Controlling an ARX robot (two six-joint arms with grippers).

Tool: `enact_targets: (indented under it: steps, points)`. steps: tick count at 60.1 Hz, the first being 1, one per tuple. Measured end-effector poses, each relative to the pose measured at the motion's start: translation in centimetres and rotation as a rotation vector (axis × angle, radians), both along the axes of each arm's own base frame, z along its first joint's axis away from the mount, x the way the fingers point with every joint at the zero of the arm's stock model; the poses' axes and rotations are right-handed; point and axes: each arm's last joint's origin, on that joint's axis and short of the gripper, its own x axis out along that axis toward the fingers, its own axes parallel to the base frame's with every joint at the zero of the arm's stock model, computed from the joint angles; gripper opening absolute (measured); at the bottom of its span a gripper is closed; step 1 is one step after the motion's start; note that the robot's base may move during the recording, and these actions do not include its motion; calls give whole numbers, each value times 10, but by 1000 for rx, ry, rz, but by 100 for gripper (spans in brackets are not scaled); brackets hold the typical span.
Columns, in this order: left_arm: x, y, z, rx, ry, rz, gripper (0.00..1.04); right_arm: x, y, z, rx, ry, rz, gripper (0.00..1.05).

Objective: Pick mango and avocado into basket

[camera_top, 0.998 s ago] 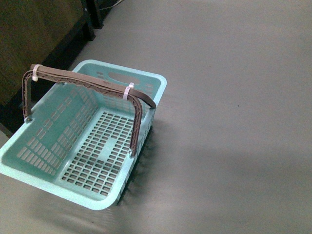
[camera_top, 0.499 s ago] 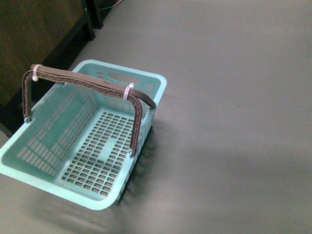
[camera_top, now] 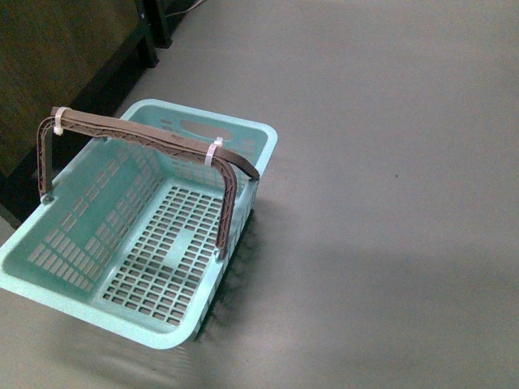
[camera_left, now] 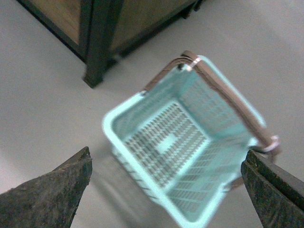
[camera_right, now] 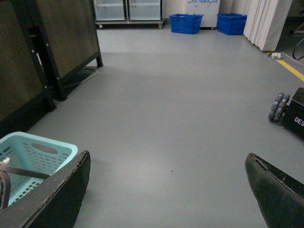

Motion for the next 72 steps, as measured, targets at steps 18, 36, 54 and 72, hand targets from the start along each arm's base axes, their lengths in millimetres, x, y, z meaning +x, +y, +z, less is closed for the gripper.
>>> enact_targets:
  steps: [18, 36, 54, 72]
  points:
    - [85, 20, -24, -402, 6, 101, 96, 0, 0, 0, 0, 0, 0, 96]
    - [183, -18, -84, -557, 147, -3, 96, 0, 0, 0, 0, 0, 0, 96]
    - [245, -50, -116, -606, 172, -5, 96, 0, 0, 0, 0, 0, 0, 96]
    - [288, -77, -127, -642, 174, -46, 96, 0, 0, 0, 0, 0, 0, 96]
